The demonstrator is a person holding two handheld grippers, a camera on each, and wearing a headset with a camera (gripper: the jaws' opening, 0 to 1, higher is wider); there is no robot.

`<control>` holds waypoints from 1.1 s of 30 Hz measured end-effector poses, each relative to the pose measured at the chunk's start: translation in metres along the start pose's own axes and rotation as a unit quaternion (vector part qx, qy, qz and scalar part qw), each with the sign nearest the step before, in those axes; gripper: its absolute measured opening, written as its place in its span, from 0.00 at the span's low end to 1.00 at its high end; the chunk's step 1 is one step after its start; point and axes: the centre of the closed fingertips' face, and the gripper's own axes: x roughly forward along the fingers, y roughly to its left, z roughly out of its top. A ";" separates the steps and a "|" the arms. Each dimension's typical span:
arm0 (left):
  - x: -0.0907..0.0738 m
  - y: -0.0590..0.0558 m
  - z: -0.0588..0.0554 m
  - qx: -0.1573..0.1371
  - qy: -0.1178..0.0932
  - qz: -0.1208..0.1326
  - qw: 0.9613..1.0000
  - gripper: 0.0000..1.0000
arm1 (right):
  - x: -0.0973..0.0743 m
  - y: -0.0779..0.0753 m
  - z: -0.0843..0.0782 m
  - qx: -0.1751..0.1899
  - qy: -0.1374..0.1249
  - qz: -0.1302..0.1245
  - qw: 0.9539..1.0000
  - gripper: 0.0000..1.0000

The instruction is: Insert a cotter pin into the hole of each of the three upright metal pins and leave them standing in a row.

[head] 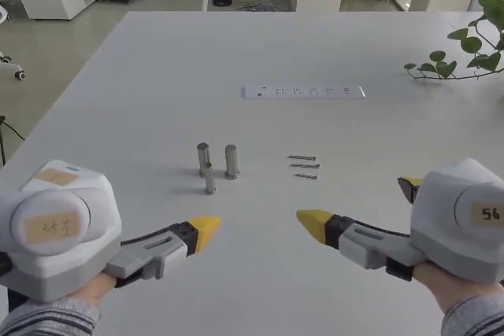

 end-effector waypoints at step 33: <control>0.001 0.002 -0.004 0.003 0.009 0.000 1.000 0.99 | 0.005 -0.005 -0.003 0.016 0.003 0.007 1.000 0.85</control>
